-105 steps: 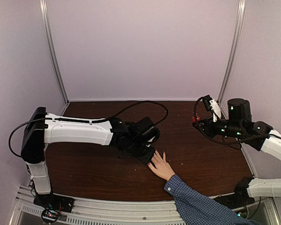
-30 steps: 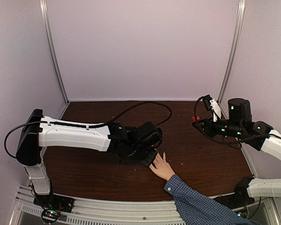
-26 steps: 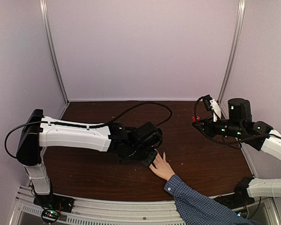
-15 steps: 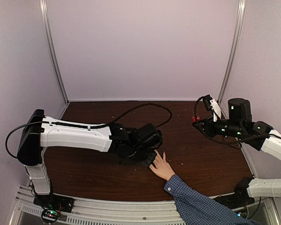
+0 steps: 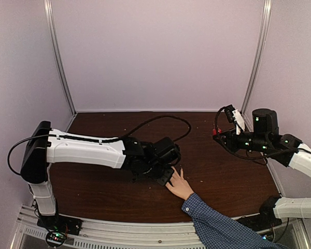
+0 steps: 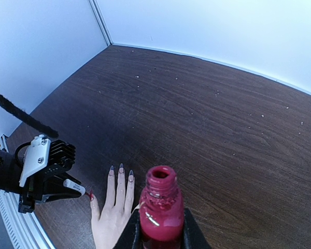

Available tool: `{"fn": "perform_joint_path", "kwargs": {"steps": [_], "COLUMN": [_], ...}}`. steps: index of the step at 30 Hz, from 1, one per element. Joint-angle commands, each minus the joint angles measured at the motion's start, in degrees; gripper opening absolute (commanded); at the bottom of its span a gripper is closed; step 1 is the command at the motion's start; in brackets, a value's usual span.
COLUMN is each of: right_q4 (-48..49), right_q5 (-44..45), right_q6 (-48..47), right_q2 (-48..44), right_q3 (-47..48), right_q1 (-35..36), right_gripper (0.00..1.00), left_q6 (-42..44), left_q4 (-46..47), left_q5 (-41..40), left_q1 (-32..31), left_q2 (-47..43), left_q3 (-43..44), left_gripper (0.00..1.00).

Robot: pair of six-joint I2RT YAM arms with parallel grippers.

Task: Paint the nails
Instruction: Paint the nail with the hand.

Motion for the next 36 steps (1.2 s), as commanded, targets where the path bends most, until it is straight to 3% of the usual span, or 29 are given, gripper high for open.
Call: {"fn": "perform_joint_path", "kwargs": {"steps": [1,36], "right_q4": [2.0,2.0], "right_q5": [-0.7,-0.9], "right_q6": [0.4,0.4], "right_q2": [-0.4,-0.3], "right_q3": [0.1,0.1], "right_q1": [-0.5,-0.5], "right_gripper": [0.0,0.0], "left_q6": [-0.3,-0.5], "left_q4": [0.6,-0.2], "left_q5": [-0.6,-1.6], "left_q1": [0.3,0.7], "left_q2": [0.8,1.0], "left_q3": [1.9,2.4], "left_gripper": [0.0,0.0]}}
